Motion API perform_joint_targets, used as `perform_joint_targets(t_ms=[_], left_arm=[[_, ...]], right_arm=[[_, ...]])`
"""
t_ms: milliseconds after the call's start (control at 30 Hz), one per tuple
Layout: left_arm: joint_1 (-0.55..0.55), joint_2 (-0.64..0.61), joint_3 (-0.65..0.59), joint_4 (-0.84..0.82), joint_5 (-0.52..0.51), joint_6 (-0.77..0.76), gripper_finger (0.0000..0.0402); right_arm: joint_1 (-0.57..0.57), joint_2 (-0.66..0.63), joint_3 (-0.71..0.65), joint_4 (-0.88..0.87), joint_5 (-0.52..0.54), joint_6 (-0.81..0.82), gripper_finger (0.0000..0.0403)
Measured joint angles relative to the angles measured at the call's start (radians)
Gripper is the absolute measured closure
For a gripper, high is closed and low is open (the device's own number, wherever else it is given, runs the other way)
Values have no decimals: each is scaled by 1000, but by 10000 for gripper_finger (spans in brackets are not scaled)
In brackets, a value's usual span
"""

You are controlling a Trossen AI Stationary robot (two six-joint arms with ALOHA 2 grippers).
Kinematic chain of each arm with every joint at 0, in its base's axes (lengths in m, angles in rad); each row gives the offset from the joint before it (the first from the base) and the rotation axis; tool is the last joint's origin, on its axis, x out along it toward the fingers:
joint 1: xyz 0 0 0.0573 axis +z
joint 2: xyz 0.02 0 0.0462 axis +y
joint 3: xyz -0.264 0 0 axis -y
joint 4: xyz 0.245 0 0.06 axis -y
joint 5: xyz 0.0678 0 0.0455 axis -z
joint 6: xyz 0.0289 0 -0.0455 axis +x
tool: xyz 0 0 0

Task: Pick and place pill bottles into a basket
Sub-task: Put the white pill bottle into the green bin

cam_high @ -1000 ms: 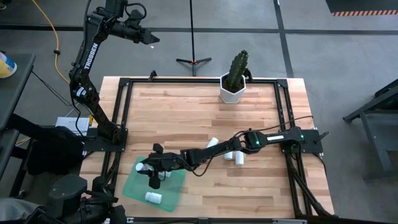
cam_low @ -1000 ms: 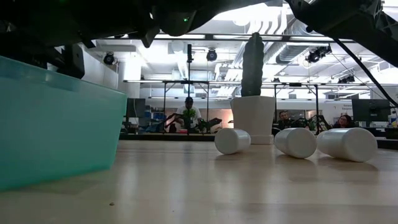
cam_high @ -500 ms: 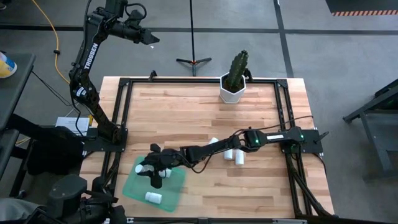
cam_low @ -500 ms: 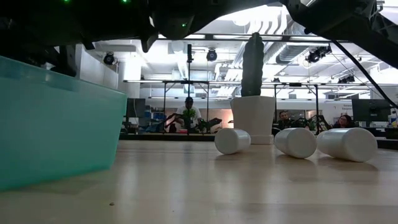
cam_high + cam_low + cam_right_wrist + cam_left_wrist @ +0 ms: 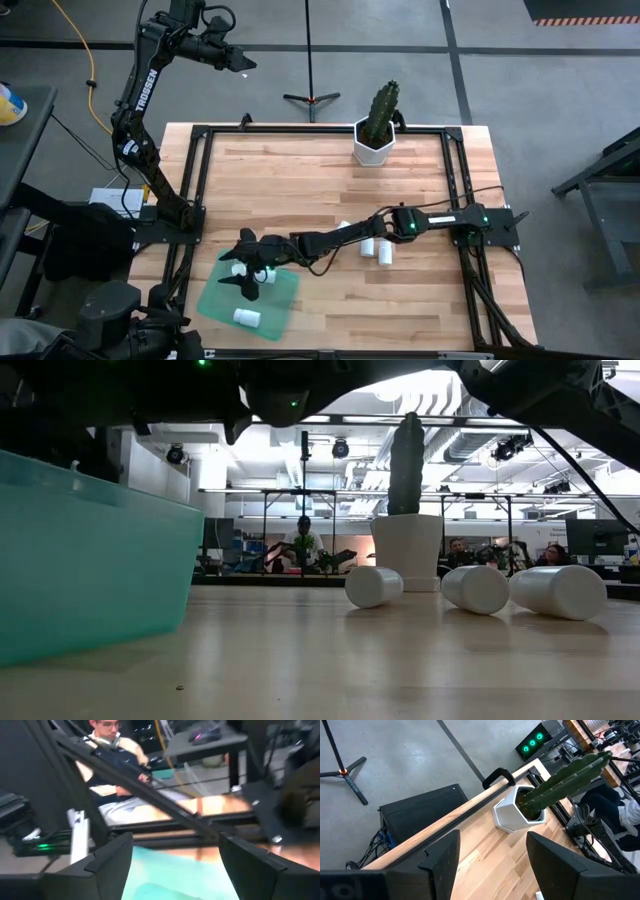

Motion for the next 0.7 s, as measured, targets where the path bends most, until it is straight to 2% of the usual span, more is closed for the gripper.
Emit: perform_joint_targets(t_ms=[167,267,467,700], left_arm=[[0,0,0,0,0,0,140],[0,0,0,0,0,0,140],[0,0,0,-15,0,0,140],[0,0,0,-28,-50,0,140]], right_arm=[[-16,-31,0,-2,75,-81,119],[-36,-95,0,-94,131,-112,119],[-82,-219,3,-459,191,-60,120],[-102,-321,3,-898,191,174,125]])
